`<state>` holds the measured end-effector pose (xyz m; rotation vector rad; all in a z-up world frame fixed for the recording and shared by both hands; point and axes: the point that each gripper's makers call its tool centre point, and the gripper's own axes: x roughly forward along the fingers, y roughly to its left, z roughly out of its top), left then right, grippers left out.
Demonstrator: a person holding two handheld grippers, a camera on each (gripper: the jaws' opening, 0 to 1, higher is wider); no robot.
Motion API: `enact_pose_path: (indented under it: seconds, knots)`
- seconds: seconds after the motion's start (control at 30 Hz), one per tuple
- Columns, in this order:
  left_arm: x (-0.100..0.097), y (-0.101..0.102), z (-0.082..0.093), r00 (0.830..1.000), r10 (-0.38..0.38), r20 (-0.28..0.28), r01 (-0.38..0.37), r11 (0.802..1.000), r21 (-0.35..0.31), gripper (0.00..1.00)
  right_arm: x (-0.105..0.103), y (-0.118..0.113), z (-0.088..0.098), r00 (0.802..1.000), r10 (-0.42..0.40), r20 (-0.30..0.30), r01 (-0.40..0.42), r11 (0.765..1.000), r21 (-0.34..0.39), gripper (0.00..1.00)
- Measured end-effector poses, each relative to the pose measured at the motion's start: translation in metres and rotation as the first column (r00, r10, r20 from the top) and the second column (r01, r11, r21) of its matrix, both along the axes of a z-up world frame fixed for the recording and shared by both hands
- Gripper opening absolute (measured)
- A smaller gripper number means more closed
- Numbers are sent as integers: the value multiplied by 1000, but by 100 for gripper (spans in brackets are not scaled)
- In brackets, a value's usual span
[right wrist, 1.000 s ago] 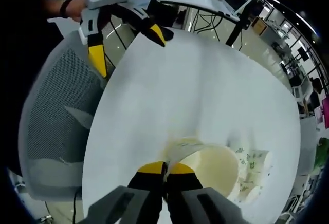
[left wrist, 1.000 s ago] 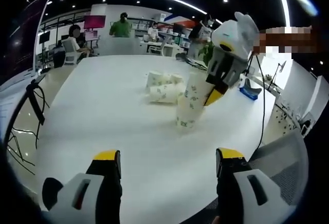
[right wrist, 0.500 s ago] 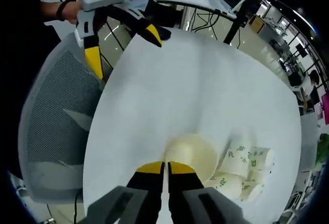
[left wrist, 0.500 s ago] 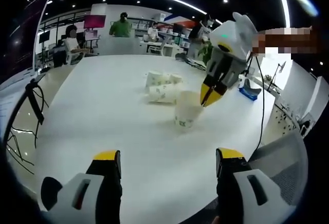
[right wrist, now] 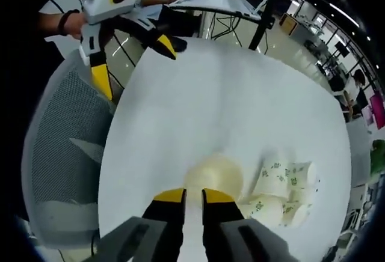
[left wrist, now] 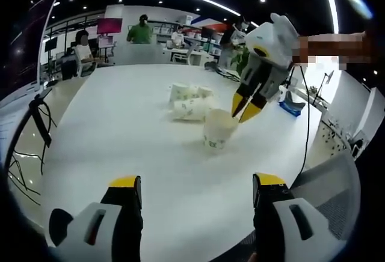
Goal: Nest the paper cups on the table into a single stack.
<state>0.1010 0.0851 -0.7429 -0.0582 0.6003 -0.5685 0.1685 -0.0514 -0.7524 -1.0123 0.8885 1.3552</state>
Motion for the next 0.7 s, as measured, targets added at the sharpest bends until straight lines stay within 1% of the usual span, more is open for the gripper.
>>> enact_pose_path:
  seconds: [0.07, 0.17, 0.27, 0.3, 0.37, 0.4, 0.43, 0.47, 0.5, 0.53, 0.57, 0.6, 0.7]
  knots:
    - [0, -1, 0, 1000, -3, 0, 3, 1000, 1, 74, 2, -2, 2, 999, -46, -7, 46, 998, 33, 11]
    - [-1, -3, -1, 1000, -10, -2, 10, 1000, 4, 74, 4, -4, 5, 994, -105, -14, 106, 991, 77, 11]
    - [0, -6, 0, 1000, -17, 1, 17, 1000, 4, 74, 8, -3, 10, 985, -171, -11, 171, 976, 137, 14]
    - [0, -6, 1, 1000, -18, 2, 18, 1000, 4, 74, 8, -3, 11, 984, -181, -11, 180, 973, 146, 15]
    - [2, -7, -1, 1000, -23, 4, 23, 1000, 6, 74, 14, -5, 17, 970, -244, -9, 241, 949, 203, 17]
    - [2, -7, -1, 1000, -24, 4, 24, 1000, 7, 74, 15, -6, 17, 968, -252, -11, 249, 945, 210, 18]
    - [2, -6, -1, 1000, -25, 5, 25, 1000, 7, 74, 18, -7, 20, 956, -291, -18, 287, 927, 243, 20]
    - [3, -6, -2, 1000, -25, 5, 25, 1000, 8, 74, 19, -8, 21, 953, -301, -20, 296, 922, 250, 22]
    - [3, -5, -2, 1000, -26, 5, 26, 1000, 9, 74, 20, -11, 24, 938, -344, -35, 339, 898, 280, 24]
    - [3, -5, -3, 1000, -28, 4, 28, 1000, 11, 74, 21, -13, 25, 933, -358, -41, 354, 889, 290, 26]
    - [3, -4, -3, 1000, -29, 4, 29, 1000, 12, 74, 21, -16, 27, 922, -385, -44, 379, 872, 310, 30]
    - [4, -3, -4, 1000, -30, 4, 30, 999, 13, 74, 22, -18, 28, 916, -400, -44, 392, 862, 321, 32]
    - [4, -2, -4, 1000, -29, 4, 29, 999, 15, 74, 18, -24, 34, 888, -457, -46, 440, 819, 369, 35]
